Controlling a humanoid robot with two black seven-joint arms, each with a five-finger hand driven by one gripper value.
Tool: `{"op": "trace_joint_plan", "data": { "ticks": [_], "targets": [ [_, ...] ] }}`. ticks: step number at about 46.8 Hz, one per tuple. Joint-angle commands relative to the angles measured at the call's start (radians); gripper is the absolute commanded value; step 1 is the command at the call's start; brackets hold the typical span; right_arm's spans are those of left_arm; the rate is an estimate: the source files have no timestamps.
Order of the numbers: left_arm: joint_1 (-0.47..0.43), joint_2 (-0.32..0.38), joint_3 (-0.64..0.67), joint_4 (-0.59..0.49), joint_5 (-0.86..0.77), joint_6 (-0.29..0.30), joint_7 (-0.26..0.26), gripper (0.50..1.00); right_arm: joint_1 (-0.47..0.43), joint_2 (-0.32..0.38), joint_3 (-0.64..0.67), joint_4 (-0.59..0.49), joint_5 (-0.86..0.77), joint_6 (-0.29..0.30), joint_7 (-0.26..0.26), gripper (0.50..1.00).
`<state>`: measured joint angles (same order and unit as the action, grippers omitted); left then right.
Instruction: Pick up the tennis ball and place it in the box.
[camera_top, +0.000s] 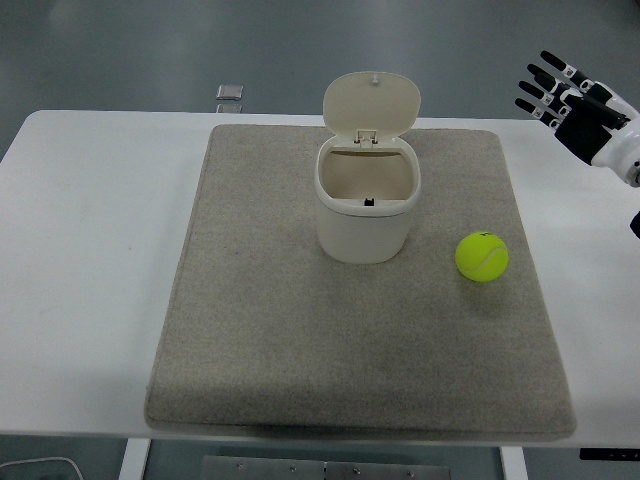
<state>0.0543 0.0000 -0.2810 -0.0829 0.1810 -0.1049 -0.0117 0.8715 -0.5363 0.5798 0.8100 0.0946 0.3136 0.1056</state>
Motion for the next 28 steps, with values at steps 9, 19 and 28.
{"op": "trace_joint_plan", "data": {
  "ticks": [9, 19, 28],
  "targets": [
    [-0.001, 0.0, 0.0, 0.0, 0.0, -0.001, -0.001, 0.992, 0.006, -0.033, -0.005, 0.001, -0.119, 0.056, -0.001, 0.911],
    [-0.001, 0.0, -0.001, 0.0, 0.0, 0.001, -0.001, 0.992, 0.006, -0.076, -0.008, 0.001, -0.219, 0.111, -0.001, 0.911],
    [-0.001, 0.0, 0.0, 0.0, 0.0, -0.001, 0.001, 0.992, 0.007, -0.108, -0.008, 0.003, -0.282, 0.157, -0.001, 0.911]
  ]
}}
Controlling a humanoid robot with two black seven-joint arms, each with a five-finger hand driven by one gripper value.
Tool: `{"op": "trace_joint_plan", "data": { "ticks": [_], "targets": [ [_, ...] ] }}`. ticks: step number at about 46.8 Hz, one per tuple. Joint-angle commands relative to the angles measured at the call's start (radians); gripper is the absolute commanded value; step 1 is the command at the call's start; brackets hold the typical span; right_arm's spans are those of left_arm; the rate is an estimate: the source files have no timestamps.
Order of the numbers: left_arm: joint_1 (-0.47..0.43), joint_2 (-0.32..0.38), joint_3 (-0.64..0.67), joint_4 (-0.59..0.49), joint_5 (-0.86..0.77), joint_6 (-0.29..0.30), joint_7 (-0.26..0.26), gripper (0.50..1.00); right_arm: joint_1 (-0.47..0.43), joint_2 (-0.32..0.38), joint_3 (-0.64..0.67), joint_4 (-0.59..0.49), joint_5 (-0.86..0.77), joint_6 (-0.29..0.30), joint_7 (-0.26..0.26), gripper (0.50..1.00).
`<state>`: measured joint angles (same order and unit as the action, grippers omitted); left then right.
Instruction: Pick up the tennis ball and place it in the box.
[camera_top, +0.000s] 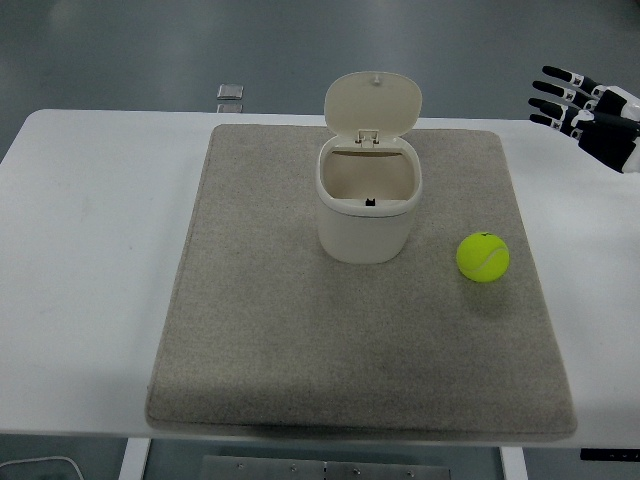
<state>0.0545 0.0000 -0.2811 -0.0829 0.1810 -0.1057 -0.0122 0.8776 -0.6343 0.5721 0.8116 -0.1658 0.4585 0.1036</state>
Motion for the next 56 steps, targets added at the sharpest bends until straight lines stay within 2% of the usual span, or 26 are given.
{"op": "trace_joint_plan", "data": {
  "ticks": [1, 11, 22, 33, 45, 56],
  "targets": [
    [-0.001, 0.0, -0.001, 0.0, 0.0, 0.0, 0.0, 0.992, 0.001, -0.012, 0.002, 0.003, -0.027, 0.017, 0.001, 0.911],
    [-0.001, 0.0, 0.0, 0.0, 0.0, 0.0, 0.0, 0.992, 0.0, -0.036, 0.011, 0.018, -0.122, 0.043, 0.001, 0.911],
    [0.001, 0.0, 0.0, 0.0, 0.0, 0.0, 0.0, 0.992, 0.0, -0.065, 0.014, 0.104, -0.251, 0.043, 0.008, 0.911],
    [-0.001, 0.0, 0.0, 0.0, 0.0, 0.0, 0.001, 0.992, -0.006, -0.102, 0.014, 0.221, -0.412, 0.04, 0.042, 0.911],
    [0.001, 0.0, 0.0, 0.0, 0.0, 0.0, 0.0, 0.992, -0.019, -0.139, 0.014, 0.322, -0.724, 0.042, 0.1, 0.911],
    [-0.001, 0.0, 0.0, 0.0, 0.0, 0.001, 0.0, 0.992, -0.046, -0.162, 0.015, 0.397, -0.946, 0.029, 0.169, 0.911]
  ]
}}
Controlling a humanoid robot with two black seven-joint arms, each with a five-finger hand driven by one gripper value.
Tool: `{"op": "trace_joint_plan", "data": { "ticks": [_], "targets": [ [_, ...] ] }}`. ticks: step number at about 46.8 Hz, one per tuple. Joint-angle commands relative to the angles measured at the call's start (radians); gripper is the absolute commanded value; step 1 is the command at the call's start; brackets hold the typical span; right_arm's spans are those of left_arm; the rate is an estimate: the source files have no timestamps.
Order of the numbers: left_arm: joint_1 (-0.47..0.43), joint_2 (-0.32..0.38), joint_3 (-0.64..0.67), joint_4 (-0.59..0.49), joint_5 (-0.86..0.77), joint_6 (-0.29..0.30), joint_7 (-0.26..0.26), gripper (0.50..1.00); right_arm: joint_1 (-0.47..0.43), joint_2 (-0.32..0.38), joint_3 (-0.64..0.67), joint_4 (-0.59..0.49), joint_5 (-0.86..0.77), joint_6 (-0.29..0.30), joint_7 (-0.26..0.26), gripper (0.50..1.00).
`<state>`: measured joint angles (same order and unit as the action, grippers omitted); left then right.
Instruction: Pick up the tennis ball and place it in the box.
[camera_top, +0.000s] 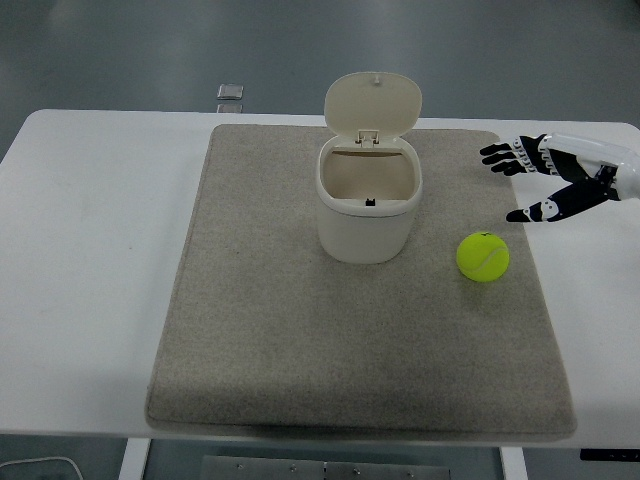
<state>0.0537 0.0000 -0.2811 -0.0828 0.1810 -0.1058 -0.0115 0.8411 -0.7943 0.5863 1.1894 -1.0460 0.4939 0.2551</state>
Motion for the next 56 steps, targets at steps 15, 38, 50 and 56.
{"op": "trace_joint_plan", "data": {
  "ticks": [15, 38, 50, 56],
  "targets": [
    [0.0, 0.0, 0.0, 0.0, 0.0, 0.0, -0.001, 0.992, -0.051, 0.013, -0.002, 0.041, -0.247, -0.038, 0.07, 0.909],
    [0.002, 0.0, 0.0, 0.0, 0.0, 0.0, 0.001, 0.992, -0.131, 0.073, -0.003, 0.039, -0.367, -0.13, 0.079, 0.909],
    [0.0, 0.0, 0.0, 0.0, 0.0, 0.0, -0.001, 0.992, -0.145, 0.075, -0.01, 0.038, -0.371, -0.161, 0.078, 0.909],
    [0.001, 0.0, -0.001, 0.0, 0.0, 0.0, -0.001, 0.992, -0.149, 0.079, -0.011, 0.038, -0.373, -0.172, 0.079, 0.905]
  ]
}}
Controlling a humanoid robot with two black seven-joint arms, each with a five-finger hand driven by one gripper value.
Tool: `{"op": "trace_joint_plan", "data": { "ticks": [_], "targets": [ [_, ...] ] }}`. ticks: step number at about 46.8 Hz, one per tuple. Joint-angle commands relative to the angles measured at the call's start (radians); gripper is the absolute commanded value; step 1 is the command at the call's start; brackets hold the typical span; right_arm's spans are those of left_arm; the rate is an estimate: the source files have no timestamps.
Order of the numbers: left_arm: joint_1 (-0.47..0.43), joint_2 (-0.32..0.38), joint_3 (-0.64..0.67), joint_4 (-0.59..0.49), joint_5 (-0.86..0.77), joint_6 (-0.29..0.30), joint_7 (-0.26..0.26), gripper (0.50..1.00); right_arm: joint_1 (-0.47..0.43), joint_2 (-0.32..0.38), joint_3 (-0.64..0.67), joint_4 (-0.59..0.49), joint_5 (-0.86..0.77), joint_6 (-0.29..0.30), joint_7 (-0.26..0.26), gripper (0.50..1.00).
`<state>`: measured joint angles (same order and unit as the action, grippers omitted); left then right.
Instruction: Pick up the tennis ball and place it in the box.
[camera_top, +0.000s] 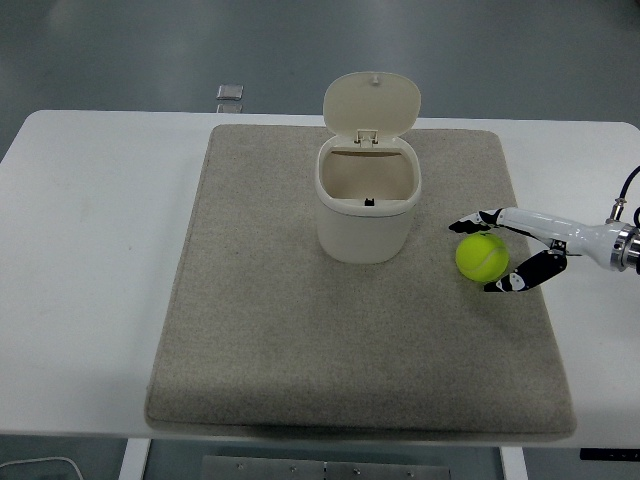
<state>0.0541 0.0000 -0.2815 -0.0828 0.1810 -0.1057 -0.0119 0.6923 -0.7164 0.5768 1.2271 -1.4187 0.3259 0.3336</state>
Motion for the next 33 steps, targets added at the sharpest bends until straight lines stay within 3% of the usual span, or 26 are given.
{"op": "trace_joint_plan", "data": {
  "ticks": [1, 10, 20, 28, 33],
  "targets": [
    [0.0, 0.0, 0.001, 0.0, 0.0, 0.0, 0.0, 0.992, 0.0, 0.003, -0.002, 0.0, 0.0, -0.005, 0.001, 0.905],
    [0.0, 0.0, -0.001, 0.0, 0.0, 0.0, 0.001, 0.992, -0.007, 0.005, 0.0, 0.0, -0.009, -0.016, 0.001, 0.883],
    [0.001, 0.0, 0.001, 0.0, 0.0, 0.001, 0.001, 0.992, -0.007, 0.005, -0.002, -0.001, -0.016, -0.021, 0.004, 0.691],
    [0.0, 0.0, 0.001, 0.0, 0.0, 0.0, 0.0, 0.992, -0.007, 0.005, -0.008, -0.005, -0.02, -0.019, 0.004, 0.599],
    [0.0, 0.0, 0.001, 0.0, 0.0, 0.0, 0.0, 0.992, -0.008, 0.003, -0.006, -0.005, -0.022, -0.021, 0.004, 0.586]
  ]
}}
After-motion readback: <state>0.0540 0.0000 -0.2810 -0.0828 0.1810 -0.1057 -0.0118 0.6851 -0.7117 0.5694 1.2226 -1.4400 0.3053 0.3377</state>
